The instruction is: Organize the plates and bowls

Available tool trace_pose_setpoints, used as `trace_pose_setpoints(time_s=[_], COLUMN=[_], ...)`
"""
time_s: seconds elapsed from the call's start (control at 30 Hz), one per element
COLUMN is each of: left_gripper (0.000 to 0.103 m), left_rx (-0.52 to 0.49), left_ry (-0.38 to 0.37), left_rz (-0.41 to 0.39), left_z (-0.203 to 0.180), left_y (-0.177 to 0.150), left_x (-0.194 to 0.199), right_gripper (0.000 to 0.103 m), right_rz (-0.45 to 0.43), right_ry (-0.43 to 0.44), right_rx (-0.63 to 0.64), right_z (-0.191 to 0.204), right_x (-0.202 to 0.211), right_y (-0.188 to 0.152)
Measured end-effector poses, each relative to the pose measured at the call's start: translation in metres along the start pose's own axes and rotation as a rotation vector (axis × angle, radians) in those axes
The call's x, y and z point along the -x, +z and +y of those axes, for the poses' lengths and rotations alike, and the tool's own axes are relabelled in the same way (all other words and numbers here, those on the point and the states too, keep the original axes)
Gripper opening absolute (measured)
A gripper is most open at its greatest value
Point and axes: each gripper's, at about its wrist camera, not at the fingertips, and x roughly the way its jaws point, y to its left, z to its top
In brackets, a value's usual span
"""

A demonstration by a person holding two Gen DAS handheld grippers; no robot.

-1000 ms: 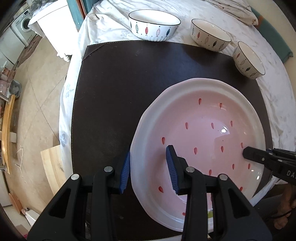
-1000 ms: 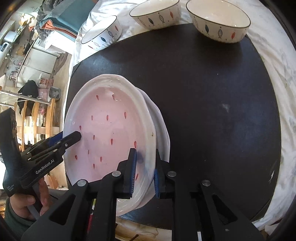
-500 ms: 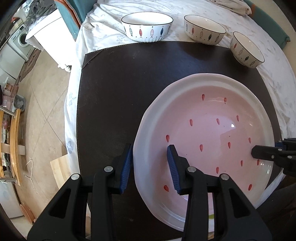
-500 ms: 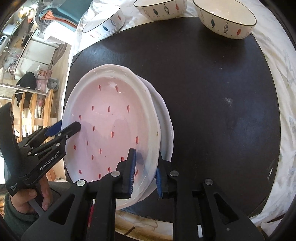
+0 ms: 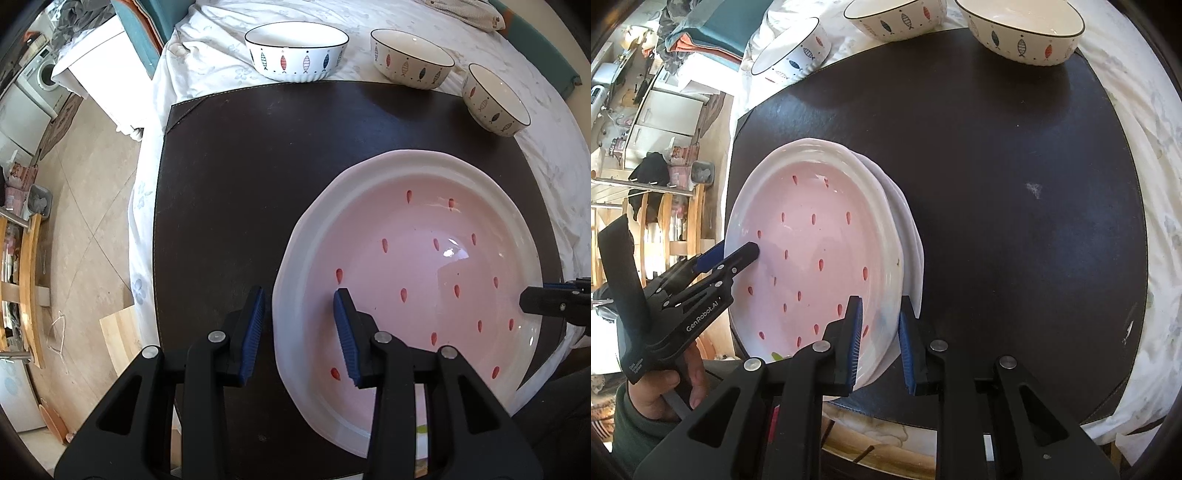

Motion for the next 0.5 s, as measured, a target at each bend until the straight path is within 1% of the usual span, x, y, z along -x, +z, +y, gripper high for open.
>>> trace_pose_setpoints(time_s=[0.13, 0.23, 0.27, 0.33, 0.4, 0.5], left_gripper=[0.036, 0.036, 0.036, 0.036, 0.036, 0.036], left_rx=[-0.002, -0.001, -0.003, -0.006, -0.008, -0.015], left_ry=[0.004, 0.002, 0.006, 0.011, 0.013, 0.019], left_rz=[0.002, 0.002, 0.002, 0.001, 0.0, -0.005], left_z=[0.0, -0.001, -0.001, -0.002, -0.003, -0.004], left_y=[-0.001, -0.001, -0.001, -0.001, -0.001, -0.001], left_x=[-0.001, -0.001, -0.001, 0.0, 0.0, 0.0], right_gripper=[0.022, 0.022, 0.022, 0.022, 0.022, 0.022], right_rz=[-0.007, -0.036, -0.046, -0.079, -0.127, -0.137], right_ry=[-0.001, -0.05, -0.049, -0.016, -0.016, -0.033], right_rx=[0.0, 0.013, 0.011, 0.018, 0.057, 0.126], right_z=[-0.001, -0.002, -0.003, -0.002, 0.007, 0.024], right_x=[0.003, 0.012, 0.015, 0.025, 0.032, 0.027], right_y=[0.0, -0.002, -0.002, -0.002, -0.003, -0.005])
